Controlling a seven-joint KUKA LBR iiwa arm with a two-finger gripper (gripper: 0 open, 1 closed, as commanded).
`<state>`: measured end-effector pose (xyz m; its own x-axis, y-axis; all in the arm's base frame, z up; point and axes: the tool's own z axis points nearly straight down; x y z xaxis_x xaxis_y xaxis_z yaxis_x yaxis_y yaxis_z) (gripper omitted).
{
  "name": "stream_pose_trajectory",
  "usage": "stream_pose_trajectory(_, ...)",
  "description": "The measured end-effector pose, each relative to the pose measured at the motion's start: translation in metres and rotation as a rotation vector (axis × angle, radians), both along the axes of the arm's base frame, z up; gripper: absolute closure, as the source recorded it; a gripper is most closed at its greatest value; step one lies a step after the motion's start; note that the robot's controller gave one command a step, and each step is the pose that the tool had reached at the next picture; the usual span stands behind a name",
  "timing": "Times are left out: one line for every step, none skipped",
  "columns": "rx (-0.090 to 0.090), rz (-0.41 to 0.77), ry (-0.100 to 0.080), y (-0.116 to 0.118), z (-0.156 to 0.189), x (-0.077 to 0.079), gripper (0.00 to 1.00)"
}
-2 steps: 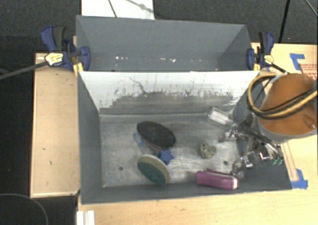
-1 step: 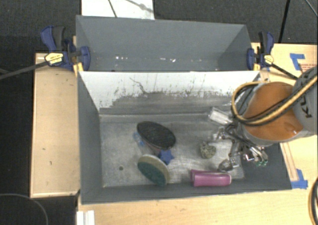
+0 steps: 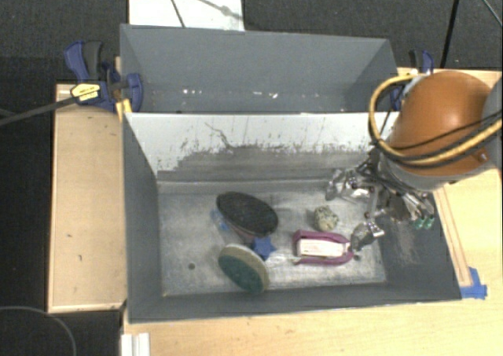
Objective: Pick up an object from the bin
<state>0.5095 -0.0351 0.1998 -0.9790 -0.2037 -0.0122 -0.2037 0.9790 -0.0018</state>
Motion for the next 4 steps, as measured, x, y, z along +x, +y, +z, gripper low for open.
stream_pose_trajectory(-0.002, 0.526, 0.013, 0.011, -0.093, 0.009, 0.0)
stream_pose_trajectory(-0.003, 0.33, 0.006, -0.001, -0.127, 0.01, 0.0)
stream_pose_trajectory(-0.003, 0.334, -0.002, 0.0, -0.125, 0.013, 1.0)
stream_pose_trajectory(-0.005, 0.346, 0.003, 0.0, 0.049, 0.017, 1.0)
